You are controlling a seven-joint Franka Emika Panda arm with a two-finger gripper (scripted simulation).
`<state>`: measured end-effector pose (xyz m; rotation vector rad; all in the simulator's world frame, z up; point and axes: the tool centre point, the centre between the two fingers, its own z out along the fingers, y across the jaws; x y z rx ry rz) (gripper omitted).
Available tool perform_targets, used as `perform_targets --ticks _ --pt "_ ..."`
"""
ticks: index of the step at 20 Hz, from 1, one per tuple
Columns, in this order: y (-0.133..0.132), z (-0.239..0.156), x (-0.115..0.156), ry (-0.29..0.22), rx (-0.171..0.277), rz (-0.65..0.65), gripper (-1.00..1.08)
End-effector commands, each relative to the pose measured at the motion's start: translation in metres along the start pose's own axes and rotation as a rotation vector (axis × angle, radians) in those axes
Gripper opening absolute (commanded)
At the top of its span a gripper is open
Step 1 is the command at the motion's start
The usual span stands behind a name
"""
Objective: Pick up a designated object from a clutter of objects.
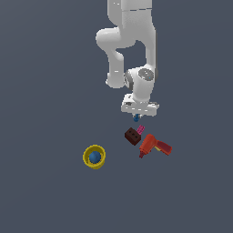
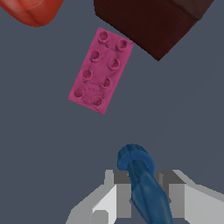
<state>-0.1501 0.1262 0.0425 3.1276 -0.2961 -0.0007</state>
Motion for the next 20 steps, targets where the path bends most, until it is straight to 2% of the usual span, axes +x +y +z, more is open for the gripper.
perform_targets --ticks 1,12,20 --pt "0.000 0.000 0.000 0.000 0.000 0.000 -1.00" --pt "0.003 -0.002 0.001 0.000 0.000 0.000 -1.00" --pt "0.026 -0.023 0.006 0.000 0.000 0.000 -1.00"
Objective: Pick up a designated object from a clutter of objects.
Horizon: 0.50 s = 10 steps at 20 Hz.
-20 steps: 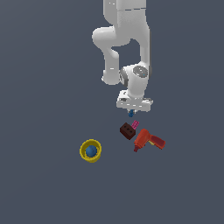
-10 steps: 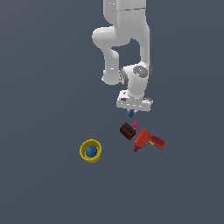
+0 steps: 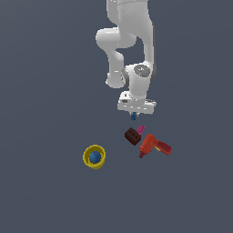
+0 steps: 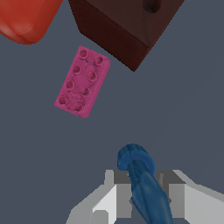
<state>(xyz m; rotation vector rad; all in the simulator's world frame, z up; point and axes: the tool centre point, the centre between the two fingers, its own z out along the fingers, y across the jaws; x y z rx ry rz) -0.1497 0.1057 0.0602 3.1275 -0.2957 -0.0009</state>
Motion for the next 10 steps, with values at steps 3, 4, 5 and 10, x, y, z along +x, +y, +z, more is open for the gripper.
perform_targets --ticks 3,4,5,10 --pt "0.019 -0.017 0.004 0.000 0.000 0.000 -1.00" --pt "0.023 -0.021 0.005 0.001 0.001 0.000 -1.00" --pt "0.029 -0.026 0.006 0.001 0.001 0.000 -1.00" --pt "0.058 -0.053 0.012 0.000 0.003 0.000 -1.00"
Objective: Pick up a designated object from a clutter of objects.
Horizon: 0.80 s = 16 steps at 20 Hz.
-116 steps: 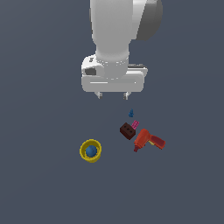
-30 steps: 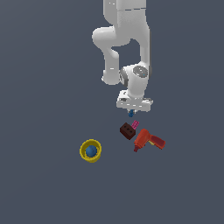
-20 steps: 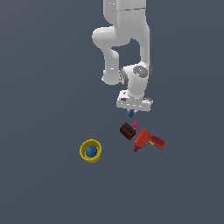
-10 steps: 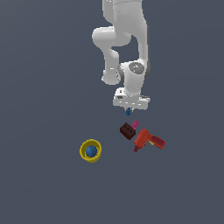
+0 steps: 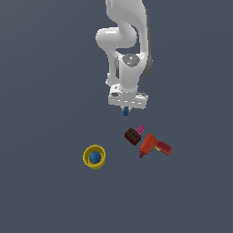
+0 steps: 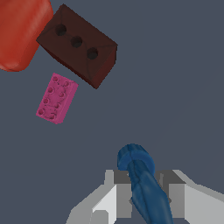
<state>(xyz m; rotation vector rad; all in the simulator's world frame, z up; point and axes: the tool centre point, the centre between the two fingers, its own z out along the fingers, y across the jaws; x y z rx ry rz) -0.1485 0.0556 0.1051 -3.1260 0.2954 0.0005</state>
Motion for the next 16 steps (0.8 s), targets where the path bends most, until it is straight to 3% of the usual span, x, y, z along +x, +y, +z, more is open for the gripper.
perform_targets --ticks 1,16 --pt "0.015 -0.014 0.003 0.000 0.002 0.000 -1.00" --pt "0.133 -0.122 0.028 -0.001 0.005 0.000 -1.00"
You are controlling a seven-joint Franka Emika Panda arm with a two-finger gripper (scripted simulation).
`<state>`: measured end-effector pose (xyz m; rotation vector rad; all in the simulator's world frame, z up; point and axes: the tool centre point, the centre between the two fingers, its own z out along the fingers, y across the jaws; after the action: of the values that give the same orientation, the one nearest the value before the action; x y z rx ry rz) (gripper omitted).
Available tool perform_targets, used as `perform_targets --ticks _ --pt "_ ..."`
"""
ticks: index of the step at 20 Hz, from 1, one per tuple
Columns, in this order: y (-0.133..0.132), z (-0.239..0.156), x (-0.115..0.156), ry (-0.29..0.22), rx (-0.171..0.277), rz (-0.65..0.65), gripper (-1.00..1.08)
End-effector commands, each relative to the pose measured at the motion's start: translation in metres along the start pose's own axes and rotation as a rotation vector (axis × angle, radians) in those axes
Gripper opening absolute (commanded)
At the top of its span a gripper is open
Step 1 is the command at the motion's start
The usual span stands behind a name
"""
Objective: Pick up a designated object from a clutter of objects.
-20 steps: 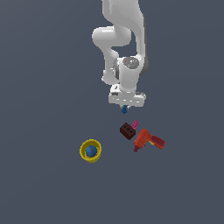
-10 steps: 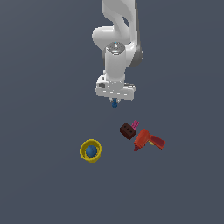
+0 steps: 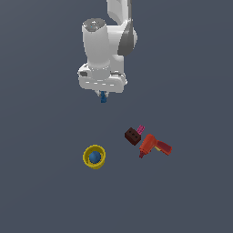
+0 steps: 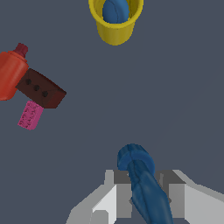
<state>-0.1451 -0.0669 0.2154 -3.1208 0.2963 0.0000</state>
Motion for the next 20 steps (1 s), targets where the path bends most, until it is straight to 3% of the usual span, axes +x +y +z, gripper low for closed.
perform_targets --ticks 1,13,20 --pt "0.021 -0.020 0.004 -0.001 0.000 0.000 -1.00" --pt "0.121 -0.112 0.030 0.000 -0.005 0.001 -1.00" --pt "0.157 -0.147 0.042 0.000 -0.007 0.001 -1.00"
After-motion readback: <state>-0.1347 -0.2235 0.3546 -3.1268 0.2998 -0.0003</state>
